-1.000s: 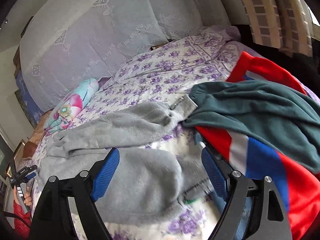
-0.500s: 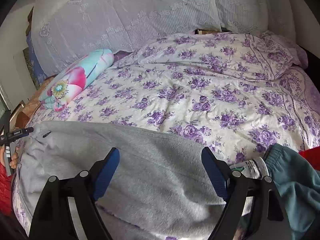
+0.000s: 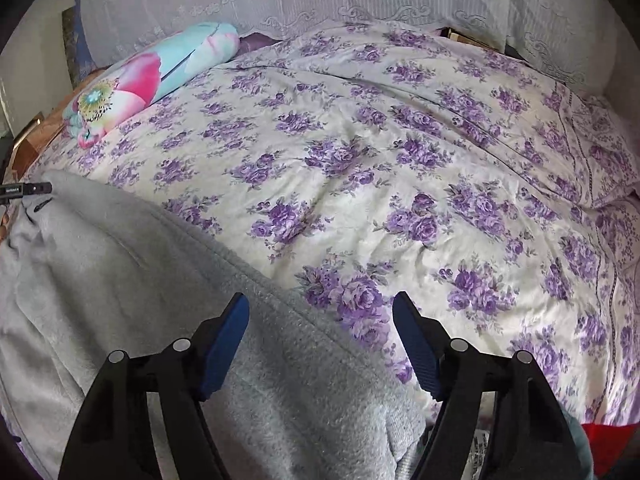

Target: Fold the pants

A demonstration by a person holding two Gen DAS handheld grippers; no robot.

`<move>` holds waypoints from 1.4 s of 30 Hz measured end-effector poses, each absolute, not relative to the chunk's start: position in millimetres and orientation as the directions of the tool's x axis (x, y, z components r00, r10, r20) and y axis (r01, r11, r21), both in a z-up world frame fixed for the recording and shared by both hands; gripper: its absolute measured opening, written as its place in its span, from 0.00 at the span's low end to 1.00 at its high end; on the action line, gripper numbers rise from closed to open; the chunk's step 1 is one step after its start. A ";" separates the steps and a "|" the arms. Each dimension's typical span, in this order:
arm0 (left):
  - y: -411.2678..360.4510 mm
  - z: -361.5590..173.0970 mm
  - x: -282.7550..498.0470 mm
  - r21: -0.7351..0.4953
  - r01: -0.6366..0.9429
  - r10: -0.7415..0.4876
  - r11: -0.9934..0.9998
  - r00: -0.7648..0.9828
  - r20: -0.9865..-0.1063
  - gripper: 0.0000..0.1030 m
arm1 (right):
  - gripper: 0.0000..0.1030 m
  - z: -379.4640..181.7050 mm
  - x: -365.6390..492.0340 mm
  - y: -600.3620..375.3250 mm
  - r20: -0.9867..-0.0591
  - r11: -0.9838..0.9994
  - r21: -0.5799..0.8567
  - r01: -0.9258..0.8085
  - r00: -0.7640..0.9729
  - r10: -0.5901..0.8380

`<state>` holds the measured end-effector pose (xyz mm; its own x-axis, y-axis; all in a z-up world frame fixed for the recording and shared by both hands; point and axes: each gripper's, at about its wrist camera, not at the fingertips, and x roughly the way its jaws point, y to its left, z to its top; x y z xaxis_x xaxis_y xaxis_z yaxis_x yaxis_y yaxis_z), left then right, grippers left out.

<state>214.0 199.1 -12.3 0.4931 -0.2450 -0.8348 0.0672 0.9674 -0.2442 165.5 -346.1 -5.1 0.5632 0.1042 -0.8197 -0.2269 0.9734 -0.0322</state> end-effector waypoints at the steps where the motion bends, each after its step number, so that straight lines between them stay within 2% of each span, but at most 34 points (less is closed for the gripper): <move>1: 200.5 -11.6 213.5 -0.252 0.064 -0.250 0.965 0.498 -0.830 0.45 | 0.65 -8.0 168.7 -342.8 -0.826 0.969 -0.039 -0.243 0.554 0.105; 4: 204.1 -10.0 212.9 -0.269 0.057 -0.260 0.961 0.505 -0.823 0.38 | 0.49 -18.4 174.4 -330.3 -0.847 0.955 -0.064 -0.290 0.522 0.101; 5: 204.5 -8.8 212.6 -0.272 0.056 -0.262 0.961 0.506 -0.822 0.36 | 0.36 -21.9 174.6 -325.9 -0.855 0.950 -0.063 -0.306 0.507 0.106; 6: 204.5 -7.2 211.9 -0.271 0.056 -0.261 0.961 0.509 -0.820 0.35 | 0.27 -24.1 173.3 -322.5 -0.859 0.947 -0.063 -0.314 0.501 0.109; 7: 205.5 -4.7 210.0 -0.268 0.057 -0.259 0.962 0.512 -0.819 0.33 | 0.23 -24.1 169.9 -318.7 -0.857 0.945 -0.072 -0.320 0.505 0.105; 8: 205.0 -1.3 208.5 -0.266 0.059 -0.258 0.962 0.516 -0.817 0.31 | 0.13 -21.8 165.3 -315.4 -0.853 0.943 -0.082 -0.324 0.512 0.101; 15: 205.9 37.9 180.5 -0.294 0.093 -0.292 0.951 0.584 -0.758 0.26 | 0.11 46.4 105.4 -317.8 -0.736 0.967 -0.073 -0.243 0.668 0.112; 21: 222.5 65.7 121.3 -0.361 0.154 -0.372 0.920 0.633 -0.679 0.26 | 0.11 83.3 2.1 -318.9 -0.639 0.971 -0.049 -0.235 0.754 0.150; 23: 229.8 62.7 96.2 -0.383 0.160 -0.393 0.910 0.631 -0.669 0.32 | 0.11 77.6 -35.5 -318.5 -0.627 0.974 -0.038 -0.224 0.764 0.151; 24: 233.2 59.3 83.7 -0.382 0.145 -0.383 0.913 0.627 -0.678 0.41 | 0.11 73.5 -51.3 -318.5 -0.622 0.976 -0.030 -0.218 0.768 0.152; 26: 243.9 51.6 58.6 -0.374 0.077 -0.338 0.924 0.620 -0.708 0.52 | 0.11 63.3 -79.5 -319.3 -0.620 0.979 -0.010 -0.202 0.770 0.152; 31: 253.6 44.6 -1.3 -0.518 0.055 -0.442 0.853 0.603 -0.664 0.56 | 0.11 34.8 -108.0 -323.6 -0.638 0.983 0.056 -0.174 0.751 0.169; 34: 236.8 41.5 -9.5 -0.565 0.039 -0.473 0.824 0.595 -0.650 0.71 | 0.11 28.1 -110.4 -325.4 -0.637 0.984 0.080 -0.162 0.751 0.176; 38: 221.2 31.3 -3.7 -0.514 -0.032 -0.397 0.857 0.595 -0.698 0.72 | 0.11 31.3 -113.2 -323.3 -0.625 0.984 0.068 -0.163 0.762 0.169; 42: 231.0 20.4 -4.6 -0.571 -0.066 -0.433 0.818 0.584 -0.687 0.72 | 0.11 32.3 -116.3 -322.2 -0.624 0.984 0.062 -0.168 0.763 0.169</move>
<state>-4.6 231.0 20.4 0.5840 -0.4325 -0.6869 -0.0662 0.8180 -0.5714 -116.3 -322.2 32.3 0.7631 0.1694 -0.6237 -0.1678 0.9839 0.0619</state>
